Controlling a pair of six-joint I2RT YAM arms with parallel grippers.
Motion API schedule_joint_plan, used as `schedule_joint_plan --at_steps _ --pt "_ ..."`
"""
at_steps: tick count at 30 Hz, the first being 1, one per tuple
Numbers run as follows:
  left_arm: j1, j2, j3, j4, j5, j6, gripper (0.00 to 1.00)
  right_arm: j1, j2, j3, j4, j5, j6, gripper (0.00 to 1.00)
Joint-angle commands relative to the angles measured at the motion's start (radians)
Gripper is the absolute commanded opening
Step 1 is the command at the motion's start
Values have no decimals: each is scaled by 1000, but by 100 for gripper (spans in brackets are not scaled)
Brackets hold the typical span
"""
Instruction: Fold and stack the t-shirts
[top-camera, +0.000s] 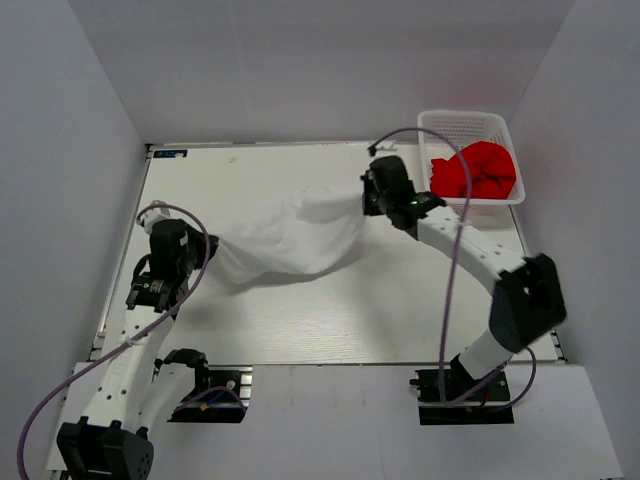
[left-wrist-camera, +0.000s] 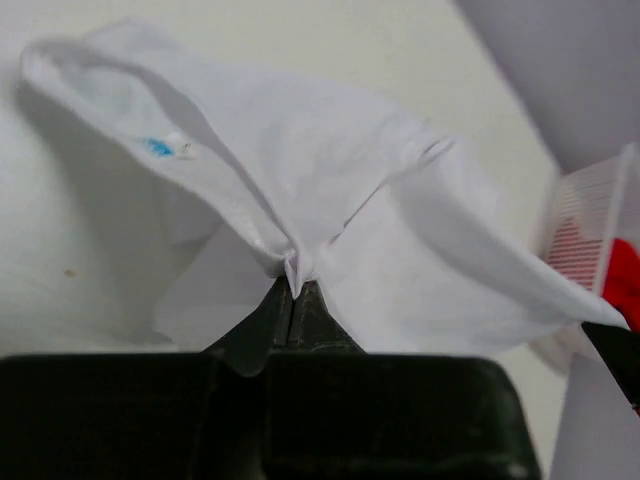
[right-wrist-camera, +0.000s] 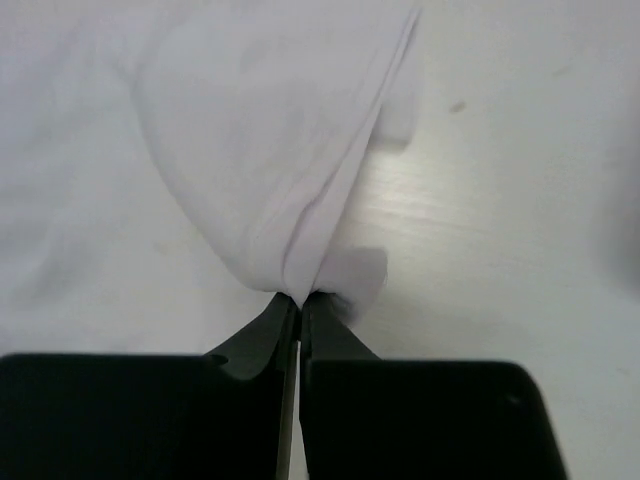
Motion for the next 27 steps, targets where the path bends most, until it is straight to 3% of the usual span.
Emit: schedule_joint_plan --at_steps 1,5,10,16,22,27 --pt "1 -70 128 31 -42 15 0 -22 -191 28 -38 311 102 0" --pt "1 -108 279 46 -91 51 0 -23 -388 54 -48 433 90 0" --pt "1 -165 399 46 -143 90 0 -23 -512 99 -31 523 24 0" --pt "11 -239 509 46 -114 123 0 -20 -712 136 -28 471 -19 0" --pt "11 -236 590 63 -50 157 0 -22 -768 140 -28 350 -40 0" --pt "11 -133 612 40 -54 179 0 -23 -696 142 -40 451 -33 0"
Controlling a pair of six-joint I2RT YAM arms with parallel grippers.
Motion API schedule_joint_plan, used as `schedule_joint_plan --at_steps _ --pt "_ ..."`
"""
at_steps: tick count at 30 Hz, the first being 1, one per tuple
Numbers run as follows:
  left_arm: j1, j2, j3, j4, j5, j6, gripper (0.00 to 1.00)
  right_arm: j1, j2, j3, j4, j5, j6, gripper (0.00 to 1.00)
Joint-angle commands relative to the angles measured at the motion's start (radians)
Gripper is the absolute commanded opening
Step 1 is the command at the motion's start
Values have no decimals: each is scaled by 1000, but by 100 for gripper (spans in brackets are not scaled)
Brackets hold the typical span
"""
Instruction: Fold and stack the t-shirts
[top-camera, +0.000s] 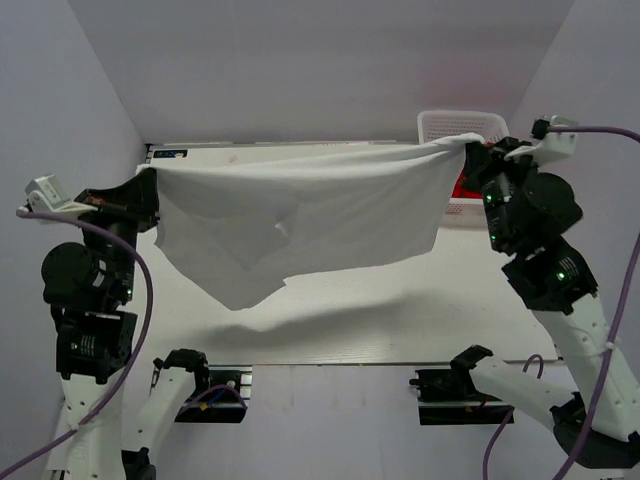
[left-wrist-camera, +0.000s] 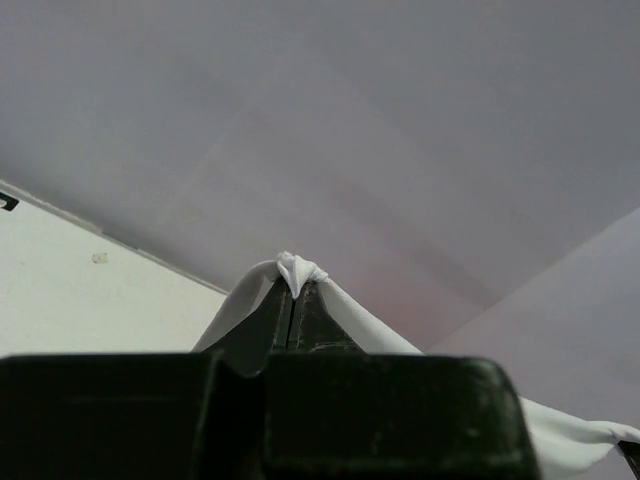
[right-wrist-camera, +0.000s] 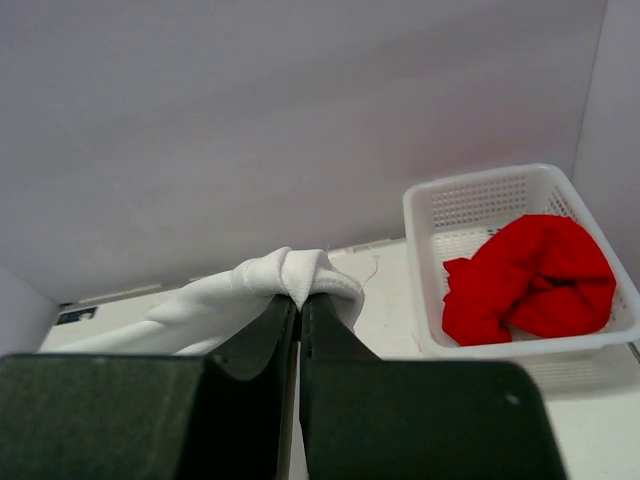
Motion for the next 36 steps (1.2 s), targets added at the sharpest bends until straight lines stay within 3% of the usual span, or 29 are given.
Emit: schedule_joint_plan --at_steps 1,7,11,12,13,14,15,16,17,19,20,24,29,30,32,36 --pt "7 120 21 -19 -7 30 0 -1 126 15 -7 87 3 0" --pt "16 434 -77 -35 -151 20 0 -55 421 -45 -17 147 83 0" --pt "26 724 -86 -90 -234 -37 0 -121 680 8 -72 8 169 0" --pt "26 776 -73 -90 -251 -51 8 -133 722 16 -66 -11 152 5" --pt "36 871 -56 -90 -230 -51 15 -136 841 35 -67 -47 148 22" --pt "36 910 -33 -108 -208 -42 31 -145 875 124 -133 -52 157 53" --pt "36 942 17 -122 -178 -24 67 -148 907 153 -159 -69 151 60" --pt "36 964 39 -133 -178 -23 95 -153 970 180 -184 -96 149 68" --pt "36 978 56 -133 -162 -14 100 -153 981 217 -213 -104 138 72" --pt "36 978 66 -105 -129 13 100 -151 966 220 -193 -152 115 89" --pt "36 946 55 -93 -101 29 100 -148 957 198 -169 -166 109 90" --pt "26 863 -25 -61 -43 43 100 -144 856 63 -95 -311 91 90" --pt "7 788 -221 -6 210 26 100 -147 712 -101 -28 -406 163 90" --pt "7 757 -297 52 318 26 100 -147 654 -207 -9 -455 193 90" --pt "-23 724 -370 106 392 17 100 -147 620 -301 38 -495 223 90" --pt "-78 673 -506 127 431 -7 100 -139 538 -433 133 -566 264 90"
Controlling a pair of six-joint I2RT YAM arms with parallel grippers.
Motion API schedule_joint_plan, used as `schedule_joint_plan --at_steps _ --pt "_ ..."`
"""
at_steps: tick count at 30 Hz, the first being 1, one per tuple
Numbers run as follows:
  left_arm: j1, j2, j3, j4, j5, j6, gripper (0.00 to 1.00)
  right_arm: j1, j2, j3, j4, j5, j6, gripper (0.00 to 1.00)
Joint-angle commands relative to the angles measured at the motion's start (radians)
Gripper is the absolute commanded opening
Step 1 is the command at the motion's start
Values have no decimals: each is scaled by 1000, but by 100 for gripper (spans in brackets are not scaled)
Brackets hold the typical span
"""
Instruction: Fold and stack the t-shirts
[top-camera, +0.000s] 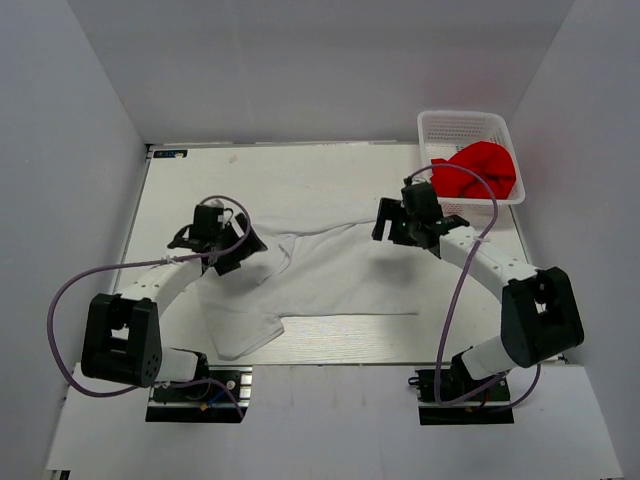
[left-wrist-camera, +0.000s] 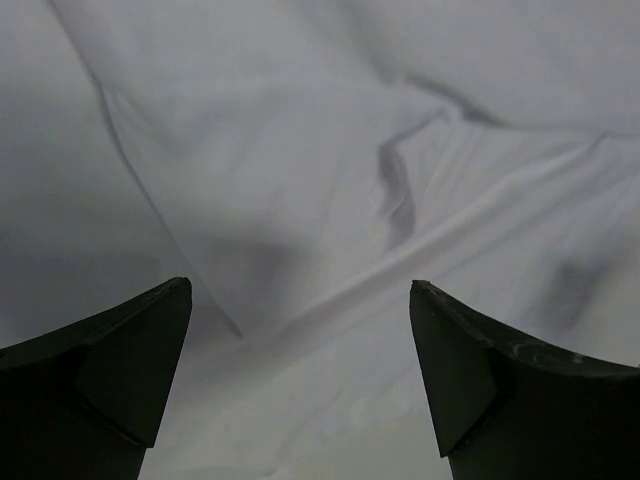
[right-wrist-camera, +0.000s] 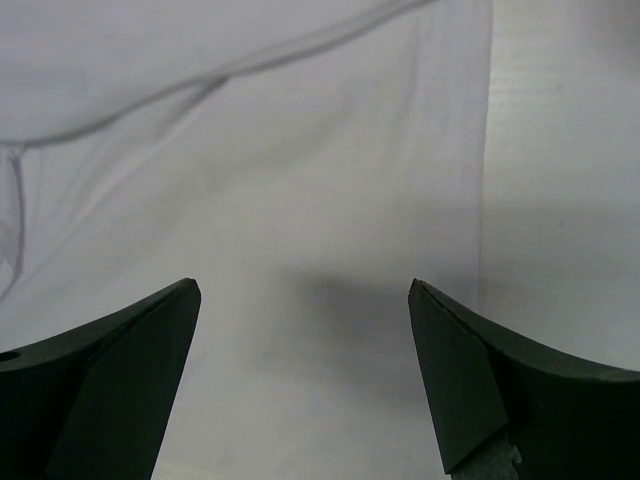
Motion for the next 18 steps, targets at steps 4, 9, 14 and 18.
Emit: schedule_joint_plan --at_steps 4,9,14,18 --pt "-70 -86 -128 33 86 -31 100 45 -30 -145 135 -166 48 90" --pt "-127 -28 -119 44 33 -31 86 80 2 -182 125 -143 49 90" --pt "-150 64 -99 33 -18 -31 73 89 22 -214 120 -144 46 90" --pt "-172 96 -79 8 -79 -44 66 89 28 -238 120 -140 55 90"
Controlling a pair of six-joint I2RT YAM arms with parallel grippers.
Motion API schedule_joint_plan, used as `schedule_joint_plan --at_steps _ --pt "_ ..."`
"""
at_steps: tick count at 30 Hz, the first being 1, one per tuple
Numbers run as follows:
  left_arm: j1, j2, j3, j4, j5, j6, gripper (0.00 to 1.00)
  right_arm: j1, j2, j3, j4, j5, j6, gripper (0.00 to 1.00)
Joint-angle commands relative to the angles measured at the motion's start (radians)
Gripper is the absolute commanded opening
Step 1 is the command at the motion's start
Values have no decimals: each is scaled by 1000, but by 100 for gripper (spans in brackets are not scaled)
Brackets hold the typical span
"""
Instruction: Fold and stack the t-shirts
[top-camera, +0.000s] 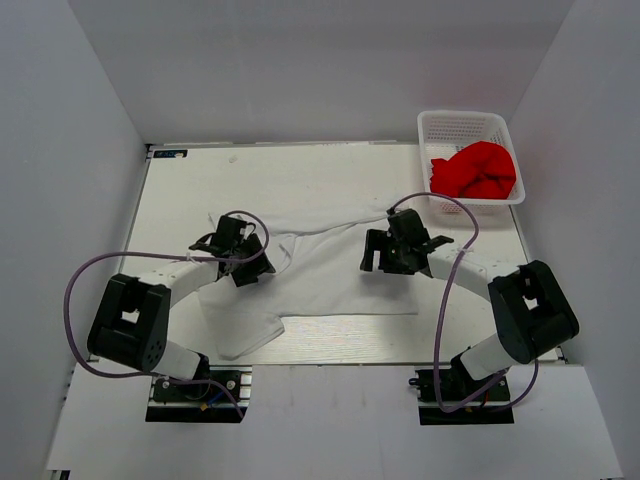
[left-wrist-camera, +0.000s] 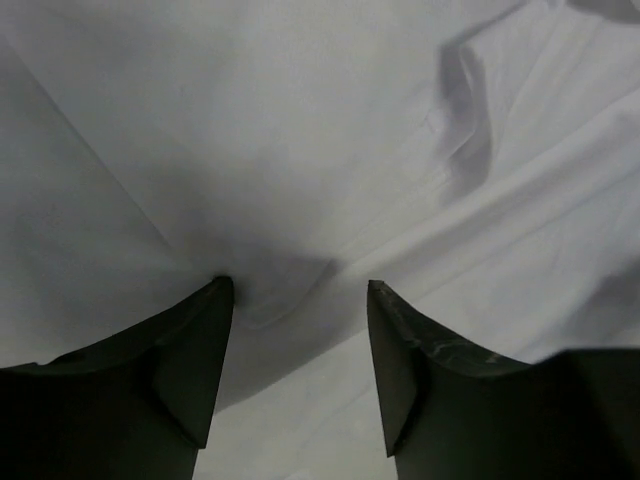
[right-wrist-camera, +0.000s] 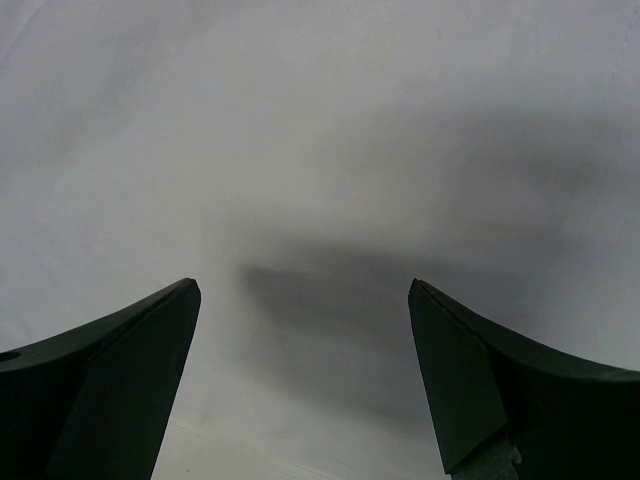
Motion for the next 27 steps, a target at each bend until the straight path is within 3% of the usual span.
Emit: schedule_joint_plan --at_steps 1,3,6,9,10,11,21,27 --pt "-22 7 35 -20 -67 -7 63 5 6 -22 19 -4 12 90" --pt "-23 7 47 -29 -100 -7 53 4 9 -31 22 -3 13 90" --pt "-32 17 79 -50 -139 -7 46 4 20 -42 10 7 15 90" --pt "-43 38 107 -76 -166 2 22 2 19 -48 7 36 15 90" --pt "-43 49 107 -77 -175 2 3 5 18 -48 5 40 18 90" --pt "-52 49 130 -90 -191 2 0 2 18 -49 9 40 17 90" --pt "-61 -11 233 -34 -242 57 0 4 26 -83 22 47 10 90" --pt "-17 157 505 -32 -341 103 0 2 26 -85 30 51 -28 90"
